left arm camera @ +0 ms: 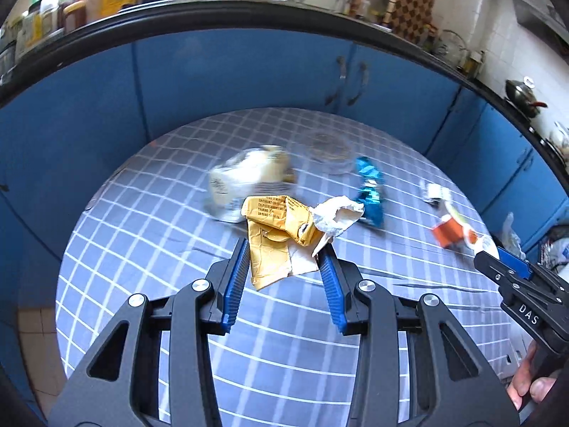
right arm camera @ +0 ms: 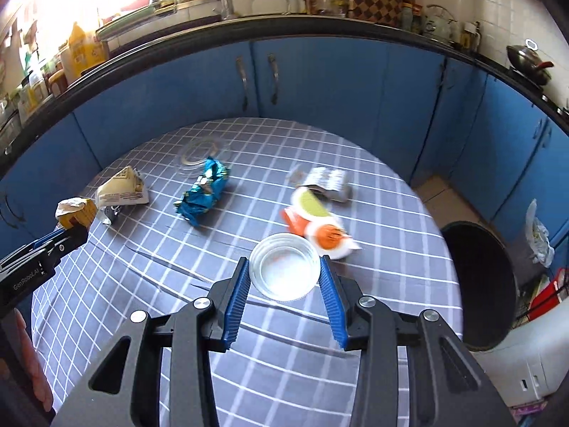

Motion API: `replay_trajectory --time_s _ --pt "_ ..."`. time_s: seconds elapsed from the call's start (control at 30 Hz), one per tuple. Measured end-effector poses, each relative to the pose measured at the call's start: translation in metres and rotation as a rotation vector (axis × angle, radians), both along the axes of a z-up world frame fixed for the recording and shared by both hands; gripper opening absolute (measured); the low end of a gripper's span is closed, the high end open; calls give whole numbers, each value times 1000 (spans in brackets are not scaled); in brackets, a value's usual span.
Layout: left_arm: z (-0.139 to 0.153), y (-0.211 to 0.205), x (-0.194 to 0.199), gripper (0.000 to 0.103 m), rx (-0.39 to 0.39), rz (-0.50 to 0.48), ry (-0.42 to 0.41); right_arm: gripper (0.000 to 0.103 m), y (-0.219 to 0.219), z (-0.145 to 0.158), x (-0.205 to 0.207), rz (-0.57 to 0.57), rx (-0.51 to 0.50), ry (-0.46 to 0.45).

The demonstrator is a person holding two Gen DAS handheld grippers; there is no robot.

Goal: Collect trash
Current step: 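Grasp the yellow wrapper with the left gripper while the right gripper grasps the white lid, then carry both items over the black bin while the right gripper opens to drop the lid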

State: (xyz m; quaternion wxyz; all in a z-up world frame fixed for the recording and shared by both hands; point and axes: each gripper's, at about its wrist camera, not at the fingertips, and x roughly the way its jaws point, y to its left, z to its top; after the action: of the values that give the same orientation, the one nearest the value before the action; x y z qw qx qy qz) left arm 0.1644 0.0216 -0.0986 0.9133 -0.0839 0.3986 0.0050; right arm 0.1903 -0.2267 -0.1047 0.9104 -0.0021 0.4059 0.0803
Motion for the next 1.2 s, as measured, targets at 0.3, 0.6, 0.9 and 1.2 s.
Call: replay_trajectory --time_s 0.3,0.6,0.9,1.2 --pt "13 -52 -8 41 38 -92 -21 39 -35 13 -19 -33 19 -38" --pt "12 -101 -18 41 78 -177 -20 39 -66 13 -33 -60 37 -52" --pt "8 -150 -19 41 116 -261 -15 39 -99 8 -40 -90 62 -54" --pt "5 -188 -14 41 133 -318 -19 39 -134 0 -41 -135 104 -46"
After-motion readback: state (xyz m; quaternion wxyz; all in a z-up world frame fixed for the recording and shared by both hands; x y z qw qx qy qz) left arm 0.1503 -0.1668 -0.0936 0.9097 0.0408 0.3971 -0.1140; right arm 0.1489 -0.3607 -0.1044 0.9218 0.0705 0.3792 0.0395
